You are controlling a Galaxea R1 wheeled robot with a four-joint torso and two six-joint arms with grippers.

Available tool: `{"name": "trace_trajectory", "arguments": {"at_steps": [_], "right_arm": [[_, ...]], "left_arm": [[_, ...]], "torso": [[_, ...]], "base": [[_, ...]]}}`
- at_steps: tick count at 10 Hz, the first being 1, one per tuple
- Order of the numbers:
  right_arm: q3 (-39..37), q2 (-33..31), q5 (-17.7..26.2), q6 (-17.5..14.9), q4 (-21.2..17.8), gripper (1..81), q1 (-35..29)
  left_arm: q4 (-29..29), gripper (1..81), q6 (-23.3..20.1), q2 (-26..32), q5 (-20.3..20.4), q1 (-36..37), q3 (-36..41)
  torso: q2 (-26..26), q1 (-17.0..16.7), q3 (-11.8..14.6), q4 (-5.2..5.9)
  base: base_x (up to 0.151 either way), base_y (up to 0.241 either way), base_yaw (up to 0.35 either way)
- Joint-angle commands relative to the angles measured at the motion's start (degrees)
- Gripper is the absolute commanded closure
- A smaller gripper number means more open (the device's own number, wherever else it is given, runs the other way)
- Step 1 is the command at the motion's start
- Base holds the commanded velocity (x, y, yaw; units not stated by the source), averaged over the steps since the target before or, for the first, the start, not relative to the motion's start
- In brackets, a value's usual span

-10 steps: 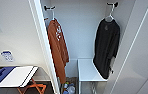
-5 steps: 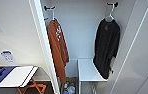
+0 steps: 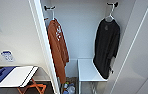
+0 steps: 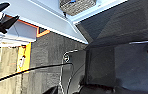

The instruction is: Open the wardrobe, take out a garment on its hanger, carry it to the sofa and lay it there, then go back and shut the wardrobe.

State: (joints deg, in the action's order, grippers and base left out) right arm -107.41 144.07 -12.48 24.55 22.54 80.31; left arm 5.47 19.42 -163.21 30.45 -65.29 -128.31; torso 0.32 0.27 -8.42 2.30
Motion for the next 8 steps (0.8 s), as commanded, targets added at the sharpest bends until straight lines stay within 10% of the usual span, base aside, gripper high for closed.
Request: {"name": "trace_trajectory", "arguments": {"at_steps": [1, 8], "right_arm": [[2.92, -2.09, 1.67, 0.23, 0.3, 1.0, -2.83], [4.33, -1.21, 2.55, 0.15, 0.93, 1.0, -3.35]], "left_arm": [[-8.0, 1.0, -0.17, -4.57, 7.93, 4.51, -5.87], [-20.04, 1.0, -0.34, -8.55, 10.5, 3.02, -17.68]], "torso": [[0.0, 0.0, 0.0, 0.0], [0.0, 0.0, 0.0, 0.0]], "base": [[0.0, 0.0, 0.0], [0.0, 0.0, 0.0]]}}
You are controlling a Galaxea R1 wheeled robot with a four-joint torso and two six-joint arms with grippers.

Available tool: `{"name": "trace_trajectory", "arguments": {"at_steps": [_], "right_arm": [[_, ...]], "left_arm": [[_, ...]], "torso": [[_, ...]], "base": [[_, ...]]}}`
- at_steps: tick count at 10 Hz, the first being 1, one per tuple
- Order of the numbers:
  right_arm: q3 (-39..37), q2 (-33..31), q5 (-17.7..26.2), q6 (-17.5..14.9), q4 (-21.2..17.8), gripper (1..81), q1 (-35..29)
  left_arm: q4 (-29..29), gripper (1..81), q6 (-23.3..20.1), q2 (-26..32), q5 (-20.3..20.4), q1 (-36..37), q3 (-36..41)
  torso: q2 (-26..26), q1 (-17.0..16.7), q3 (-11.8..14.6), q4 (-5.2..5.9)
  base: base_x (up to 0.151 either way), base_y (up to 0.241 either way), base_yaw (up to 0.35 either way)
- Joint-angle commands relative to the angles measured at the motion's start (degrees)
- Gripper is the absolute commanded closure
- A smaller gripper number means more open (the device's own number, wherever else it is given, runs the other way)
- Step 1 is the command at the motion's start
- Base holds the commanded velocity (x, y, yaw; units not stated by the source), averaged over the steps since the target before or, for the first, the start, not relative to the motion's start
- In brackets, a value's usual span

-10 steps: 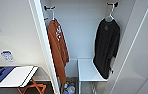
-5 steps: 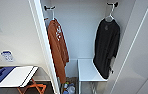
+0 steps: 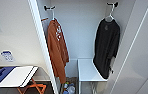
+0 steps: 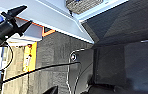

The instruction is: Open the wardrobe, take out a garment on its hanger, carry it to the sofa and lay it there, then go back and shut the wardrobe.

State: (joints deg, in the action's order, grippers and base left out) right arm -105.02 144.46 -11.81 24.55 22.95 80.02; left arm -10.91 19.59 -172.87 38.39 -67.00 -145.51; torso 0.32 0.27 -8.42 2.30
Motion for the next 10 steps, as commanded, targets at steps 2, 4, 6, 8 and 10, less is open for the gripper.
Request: {"name": "trace_trajectory", "arguments": {"at_steps": [2, 4, 6, 8, 10], "right_arm": [[1.85, -1.51, 1.89, 0.15, 0.6, 1.0, -3.06], [1.76, -1.25, 1.97, 0.15, 1.13, 1.0, -3.06], [1.67, -0.99, 1.97, 0.15, 1.22, 1.0, -3.06], [1.41, -0.37, 1.97, 0.15, 1.57, 1.0, -3.06], [0.18, 0.5, 1.97, 0.06, 1.83, 1.0, -2.98]], "left_arm": [[-7.88, 1.0, -0.61, 2.26, 3.71, 3.67, -0.92], [-10.01, 1.0, -0.61, 3.32, 3.71, 2.97, -1.62], [-9.56, 1.0, -0.61, 3.94, 3.62, 2.0, -1.62], [-10.53, 1.0, -0.61, 3.85, 3.27, 0.51, -2.85], [-5.49, 1.0, -4.54, 3.58, -0.46, -0.81, -6.28]], "torso": [[0.0, 0.0, 0.0, 0.0], [0.0, 0.0, 0.0, 0.0], [0.0, 0.0, 0.0, 0.0], [0.0, 0.0, 0.0, 0.0], [0.0, 0.0, 0.0, 0.0]], "base": [[0.0, 0.0, 0.0], [0.0, 0.0, 0.0], [0.0, 0.0, 0.0], [0.0, 0.0, 0.0], [0.0, 0.0, 0.0]]}}
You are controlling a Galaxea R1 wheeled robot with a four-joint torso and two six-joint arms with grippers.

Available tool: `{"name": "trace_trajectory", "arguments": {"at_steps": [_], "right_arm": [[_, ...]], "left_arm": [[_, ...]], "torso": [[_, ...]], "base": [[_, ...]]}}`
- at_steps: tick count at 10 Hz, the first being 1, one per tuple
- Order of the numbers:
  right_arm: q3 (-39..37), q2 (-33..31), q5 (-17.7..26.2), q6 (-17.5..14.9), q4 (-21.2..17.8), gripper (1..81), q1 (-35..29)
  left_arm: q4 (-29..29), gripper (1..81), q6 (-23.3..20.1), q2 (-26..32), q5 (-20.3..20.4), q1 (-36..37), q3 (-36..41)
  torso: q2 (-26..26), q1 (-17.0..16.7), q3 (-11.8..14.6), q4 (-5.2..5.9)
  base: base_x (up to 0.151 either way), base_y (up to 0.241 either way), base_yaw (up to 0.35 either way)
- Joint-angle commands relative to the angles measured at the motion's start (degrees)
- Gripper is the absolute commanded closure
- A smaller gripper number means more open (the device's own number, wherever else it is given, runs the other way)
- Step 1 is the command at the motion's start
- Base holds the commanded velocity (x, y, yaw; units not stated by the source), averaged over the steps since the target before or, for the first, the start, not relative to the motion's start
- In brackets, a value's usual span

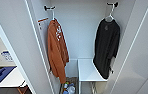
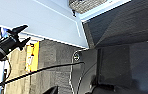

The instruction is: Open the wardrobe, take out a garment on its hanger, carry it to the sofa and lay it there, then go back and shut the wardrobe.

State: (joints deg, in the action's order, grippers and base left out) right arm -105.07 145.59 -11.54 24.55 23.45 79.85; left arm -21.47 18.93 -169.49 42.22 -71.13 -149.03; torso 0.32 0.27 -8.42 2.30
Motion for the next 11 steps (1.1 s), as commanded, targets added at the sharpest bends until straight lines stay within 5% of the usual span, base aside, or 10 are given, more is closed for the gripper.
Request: {"name": "trace_trajectory", "arguments": {"at_steps": [1, 5, 9, 11], "right_arm": [[-1.08, -0.02, 1.7, 0.14, 1.41, 1.0, -2.8], [-6.0, 2.88, 1.87, -0.03, 1.42, 1.0, -2.8], [-12.87, 6.58, 4.69, -0.73, 1.42, 1.0, -3.94], [-14.71, 6.76, 4.86, -1.61, 5.9, 1.0, -5.96]], "left_arm": [[11.99, 1.0, -4.61, 1.15, -8.61, 3.41, -3.11], [41.69, 1.0, -4.17, 7.2, -22.13, 4.02, 5.02], [53.19, 1.0, -4.25, 8.98, -32.02, 0.34, 8.93], [55.74, 1.0, -4.25, 9.07, -33.87, -2.56, 8.75]], "torso": [[0.0, 0.0, 0.02, 0.0], [0.0, 0.0, 0.0, 0.0], [0.0, 0.0, 0.02, 0.0], [0.0, 0.0, 0.02, 0.0]], "base": [[0.0, 0.0, 0.0], [0.0, 0.0, 0.0], [0.0, 0.0, 0.0], [0.0, 0.0, 0.0]]}}
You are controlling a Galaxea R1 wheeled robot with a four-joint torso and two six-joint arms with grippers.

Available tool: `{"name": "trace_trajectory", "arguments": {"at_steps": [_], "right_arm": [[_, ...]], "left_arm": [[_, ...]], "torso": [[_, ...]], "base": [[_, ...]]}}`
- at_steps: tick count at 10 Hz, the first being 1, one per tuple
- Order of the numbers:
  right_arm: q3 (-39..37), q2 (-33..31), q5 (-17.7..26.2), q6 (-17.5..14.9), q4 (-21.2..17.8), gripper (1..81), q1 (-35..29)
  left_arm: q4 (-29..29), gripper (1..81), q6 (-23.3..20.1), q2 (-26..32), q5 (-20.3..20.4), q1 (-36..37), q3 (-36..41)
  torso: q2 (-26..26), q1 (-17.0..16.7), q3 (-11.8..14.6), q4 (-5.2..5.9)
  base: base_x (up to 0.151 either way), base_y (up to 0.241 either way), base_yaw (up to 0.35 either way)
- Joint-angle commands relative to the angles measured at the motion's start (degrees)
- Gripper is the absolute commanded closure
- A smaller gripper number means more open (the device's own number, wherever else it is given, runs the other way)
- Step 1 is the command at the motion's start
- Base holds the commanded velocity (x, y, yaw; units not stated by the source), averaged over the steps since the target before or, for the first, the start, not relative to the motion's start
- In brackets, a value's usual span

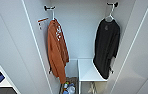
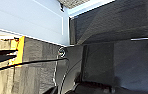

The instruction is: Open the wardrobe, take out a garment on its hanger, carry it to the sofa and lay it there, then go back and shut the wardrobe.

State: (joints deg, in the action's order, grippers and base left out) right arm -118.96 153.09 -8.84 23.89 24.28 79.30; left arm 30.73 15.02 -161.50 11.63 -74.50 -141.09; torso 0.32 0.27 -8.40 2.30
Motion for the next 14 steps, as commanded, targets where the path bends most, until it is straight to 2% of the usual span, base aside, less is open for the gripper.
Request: {"name": "trace_trajectory", "arguments": {"at_steps": [1, 3, 6, 7, 10, 14], "right_arm": [[-1.88, -0.57, 2.25, -0.87, 6.83, 1.0, -7.08], [-9.05, 3.01, 5.05, -0.69, 6.65, 1.0, -8.84], [-29.51, 13.91, 5.85, -0.08, 6.13, 1.0, -7.54], [-32.64, 15.78, 6.73, -0.08, 6.13, 1.0, -6.31], [-33.7, 16.74, 7.17, 0.1, 6.04, 1.0, -0.52], [-33.52, 18.24, 7.08, 0.1, 5.95, 1.0, 7.67]], "left_arm": [[4.07, 1.0, -0.34, 1.0, -3.46, -0.95, 0.73], [3.28, 1.0, -0.25, 0.3, -3.54, -3.6, -0.23], [1.37, 1.0, 0.01, -3.64, -3.46, -6.05, -4.79], [0.03, 1.0, 0.27, -5.14, -3.54, -6.85, -6.2], [-0.58, 1.0, 0.45, -7.69, -4.06, -9.31, -8.49], [-4.89, 1.0, 0.36, -9.72, -8.55, -9.49, -11.66]], "torso": [[0.0, 0.0, 0.0, 0.0], [0.0, -0.02, 0.0, 0.0], [0.0, -0.02, 0.0, 0.0], [0.0, -0.04, 0.0, 0.0], [0.02, -0.04, 0.02, 0.0], [0.02, -0.09, 0.04, 0.0]], "base": [[0.0, 0.0, 0.0], [0.0, 0.0, 0.0], [0.0, 0.0, 0.0], [0.0, 0.0, 0.0], [0.0, 0.0, 0.0], [0.0, 0.0, 0.0]]}}
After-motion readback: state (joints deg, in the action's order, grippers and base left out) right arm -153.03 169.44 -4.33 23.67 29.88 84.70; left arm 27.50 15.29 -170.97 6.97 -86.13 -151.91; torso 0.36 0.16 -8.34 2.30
